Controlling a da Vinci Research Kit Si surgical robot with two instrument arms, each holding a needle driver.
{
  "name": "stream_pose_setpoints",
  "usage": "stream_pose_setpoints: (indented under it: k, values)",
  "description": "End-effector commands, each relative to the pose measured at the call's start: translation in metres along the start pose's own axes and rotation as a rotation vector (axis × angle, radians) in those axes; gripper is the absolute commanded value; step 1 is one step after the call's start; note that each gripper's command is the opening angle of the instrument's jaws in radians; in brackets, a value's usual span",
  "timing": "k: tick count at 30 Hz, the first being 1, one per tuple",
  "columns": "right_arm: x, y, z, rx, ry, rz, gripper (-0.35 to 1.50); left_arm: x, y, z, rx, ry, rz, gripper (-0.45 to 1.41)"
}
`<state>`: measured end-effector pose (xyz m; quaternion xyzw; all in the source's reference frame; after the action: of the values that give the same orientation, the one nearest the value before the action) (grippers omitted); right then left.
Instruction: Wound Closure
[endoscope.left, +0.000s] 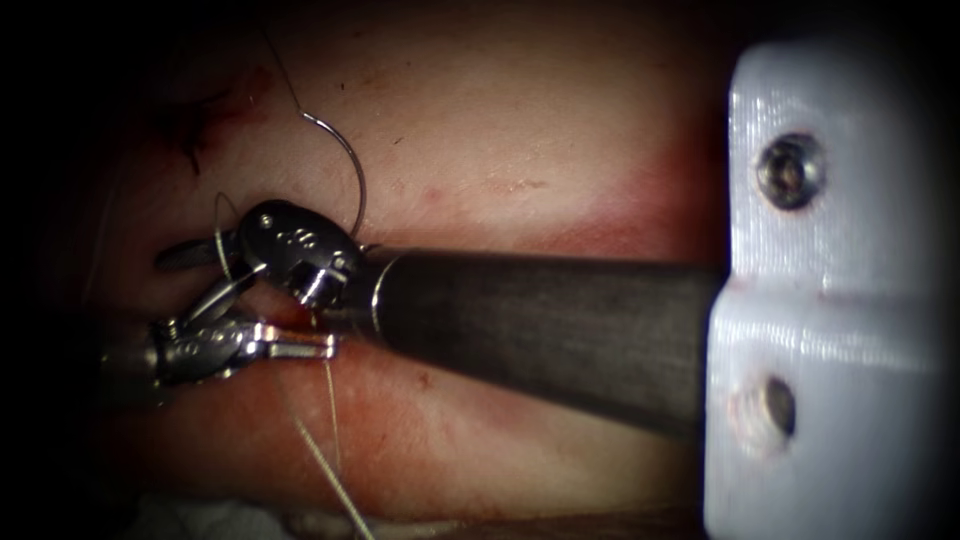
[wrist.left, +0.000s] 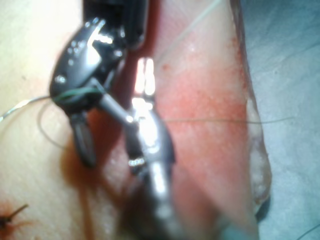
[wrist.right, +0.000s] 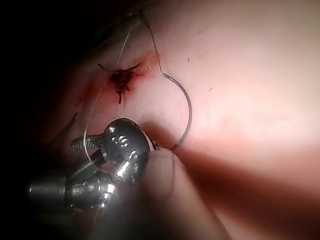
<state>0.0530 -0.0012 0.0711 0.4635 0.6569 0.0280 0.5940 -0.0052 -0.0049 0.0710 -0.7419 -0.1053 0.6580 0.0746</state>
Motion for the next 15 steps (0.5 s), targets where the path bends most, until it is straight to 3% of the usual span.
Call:
stream_pose_setpoints:
  k: [1, 4, 15]
  values:
    - [-0.0003, -0.0002, 0.0007, 0.023, 0.025, 0.014, 0.86, -0.0011, 0.0003, 0.0005, -0.001, 0.000, -0.002, -0.45]
    - [0.0004, -0.0019, 0.0000, 0.094, 0.024, 0.015, 0.86, -0.0022, -0.0003, -0.0005, -0.023, 0.005, 0.007, -0.45]
    - [0.0004, -0.0043, -0.0041, 0.088, -0.003, 0.001, 0.81, 0.0004, -0.0009, -0.0051, -0.121, 0.133, 0.001, -0.45]
